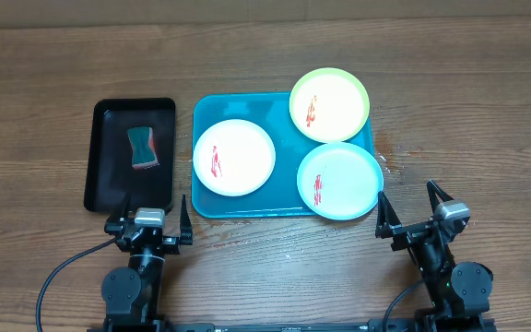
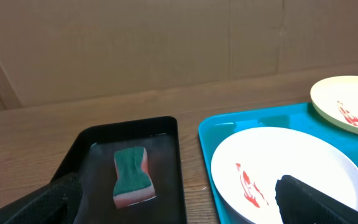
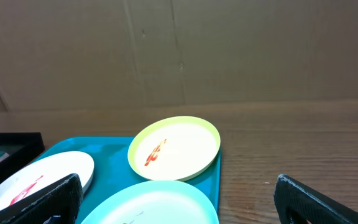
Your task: Clean dirty plates on tray and stack at the side
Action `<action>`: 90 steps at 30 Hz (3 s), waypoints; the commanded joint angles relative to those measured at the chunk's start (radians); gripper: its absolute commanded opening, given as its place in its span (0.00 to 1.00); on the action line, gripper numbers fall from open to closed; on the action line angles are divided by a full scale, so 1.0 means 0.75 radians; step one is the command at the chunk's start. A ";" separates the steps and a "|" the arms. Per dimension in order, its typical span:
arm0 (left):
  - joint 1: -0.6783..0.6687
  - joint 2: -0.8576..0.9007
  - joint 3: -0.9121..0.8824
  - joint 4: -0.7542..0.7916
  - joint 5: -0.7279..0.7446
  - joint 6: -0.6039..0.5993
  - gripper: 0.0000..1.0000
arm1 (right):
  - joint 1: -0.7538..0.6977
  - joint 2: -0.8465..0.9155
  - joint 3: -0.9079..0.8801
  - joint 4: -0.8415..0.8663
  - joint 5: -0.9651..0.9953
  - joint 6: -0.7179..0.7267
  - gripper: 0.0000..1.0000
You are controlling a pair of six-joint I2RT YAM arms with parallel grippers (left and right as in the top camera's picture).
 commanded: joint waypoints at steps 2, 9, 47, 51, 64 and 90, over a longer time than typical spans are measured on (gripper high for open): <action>0.007 -0.013 -0.006 0.001 0.020 0.015 1.00 | 0.007 -0.011 -0.013 0.005 0.013 -0.005 1.00; 0.007 -0.013 -0.006 0.001 0.020 0.015 1.00 | 0.007 -0.011 -0.013 0.005 0.013 -0.004 1.00; 0.007 -0.013 -0.006 0.001 0.021 0.015 1.00 | 0.007 -0.011 -0.013 0.030 0.034 -0.005 1.00; 0.007 -0.013 -0.006 0.001 0.021 0.015 1.00 | 0.007 -0.011 -0.013 0.022 0.037 -0.004 1.00; 0.007 -0.012 0.106 -0.134 0.176 -0.259 1.00 | 0.007 0.012 0.091 -0.030 -0.132 0.006 1.00; 0.006 1.521 1.950 -1.530 0.374 -0.143 1.00 | 0.007 1.154 1.479 -0.986 -0.239 0.005 1.00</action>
